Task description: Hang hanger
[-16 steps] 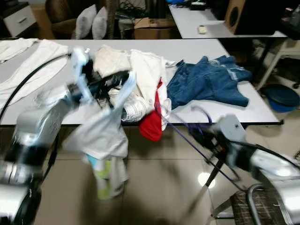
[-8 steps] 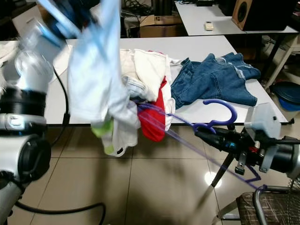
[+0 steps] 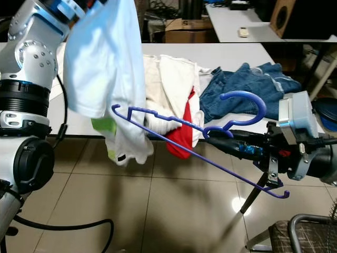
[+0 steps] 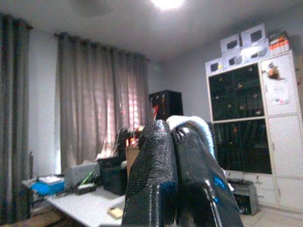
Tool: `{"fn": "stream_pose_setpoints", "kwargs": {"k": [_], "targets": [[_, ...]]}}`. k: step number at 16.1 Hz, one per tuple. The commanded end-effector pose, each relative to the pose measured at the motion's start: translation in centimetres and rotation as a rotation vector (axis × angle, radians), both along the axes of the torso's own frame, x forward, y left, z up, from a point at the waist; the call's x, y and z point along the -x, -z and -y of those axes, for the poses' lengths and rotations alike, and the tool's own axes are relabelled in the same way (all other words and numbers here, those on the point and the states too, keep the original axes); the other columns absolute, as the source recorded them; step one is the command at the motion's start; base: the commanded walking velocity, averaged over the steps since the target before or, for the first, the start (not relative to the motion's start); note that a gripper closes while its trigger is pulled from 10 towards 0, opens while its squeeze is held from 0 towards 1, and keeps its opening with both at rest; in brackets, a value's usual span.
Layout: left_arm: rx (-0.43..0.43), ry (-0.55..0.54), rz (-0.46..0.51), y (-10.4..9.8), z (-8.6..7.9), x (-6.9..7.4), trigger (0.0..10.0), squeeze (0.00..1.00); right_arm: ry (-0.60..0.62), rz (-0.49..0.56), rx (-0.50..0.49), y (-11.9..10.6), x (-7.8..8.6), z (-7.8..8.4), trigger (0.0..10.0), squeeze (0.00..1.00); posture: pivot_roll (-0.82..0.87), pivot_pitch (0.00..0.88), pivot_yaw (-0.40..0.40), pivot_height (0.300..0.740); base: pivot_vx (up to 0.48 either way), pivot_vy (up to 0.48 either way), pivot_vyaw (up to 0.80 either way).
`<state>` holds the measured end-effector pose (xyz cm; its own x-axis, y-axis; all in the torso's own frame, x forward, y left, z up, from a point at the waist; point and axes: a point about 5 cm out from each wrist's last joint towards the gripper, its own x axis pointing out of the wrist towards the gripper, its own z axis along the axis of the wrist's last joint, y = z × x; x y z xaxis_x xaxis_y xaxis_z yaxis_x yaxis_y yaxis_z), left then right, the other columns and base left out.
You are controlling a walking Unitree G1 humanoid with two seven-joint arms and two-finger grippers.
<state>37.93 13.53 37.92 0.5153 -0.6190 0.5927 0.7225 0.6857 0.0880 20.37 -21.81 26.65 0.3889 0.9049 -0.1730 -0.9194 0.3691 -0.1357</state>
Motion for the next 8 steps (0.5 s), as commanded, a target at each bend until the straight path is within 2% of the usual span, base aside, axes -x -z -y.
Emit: {"fn": "stream_pose_setpoints", "kwargs": {"k": [1, 3, 4, 5, 7, 8], "targets": [[-0.031, 0.008, 0.019, -0.2, 0.3, 0.2, 10.0, 0.00, -0.002, 0.005, 0.019, -0.1, -0.5, -0.4, 10.0, 0.00, -0.23, 0.000, 0.069, 0.740, 0.000, 0.000, 0.00], [-0.066, 0.058, 0.024, 0.1, 1.3, 0.5, 10.0, 0.00, -0.024, 0.006, 0.037, 0.5, -1.4, -1.8, 10.0, 0.00, -0.23, 0.000, 0.071, 0.740, 0.000, 0.000, 0.00], [-0.072, 0.065, 0.025, 0.1, 1.5, 0.5, 10.0, 0.00, -0.027, 0.004, 0.038, 0.5, -1.6, -2.0, 10.0, 0.00, -0.23, 0.000, 0.071, 0.740, 0.000, 0.000, 0.00], [-0.124, 0.117, 0.032, 0.4, 2.8, 1.1, 10.0, 0.00, -0.059, 0.004, 0.030, 1.0, -2.8, -3.7, 10.0, 0.00, -0.23, 0.000, 0.067, 0.740, 0.000, 0.000, 0.00], [-0.151, 0.162, 0.043, 0.5, 3.7, 1.8, 10.0, 0.00, -0.067, 0.020, 0.050, 1.5, -4.3, -5.0, 10.0, 0.00, -0.22, 0.000, 0.054, 0.740, 0.000, 0.000, 0.00], [-0.157, 0.198, 0.051, 0.3, 4.2, 2.4, 10.0, 0.00, -0.031, 0.038, 0.083, 1.8, -6.1, -5.7, 10.0, 0.00, -0.22, 0.000, 0.047, 0.740, 0.000, 0.000, 0.00]]}}
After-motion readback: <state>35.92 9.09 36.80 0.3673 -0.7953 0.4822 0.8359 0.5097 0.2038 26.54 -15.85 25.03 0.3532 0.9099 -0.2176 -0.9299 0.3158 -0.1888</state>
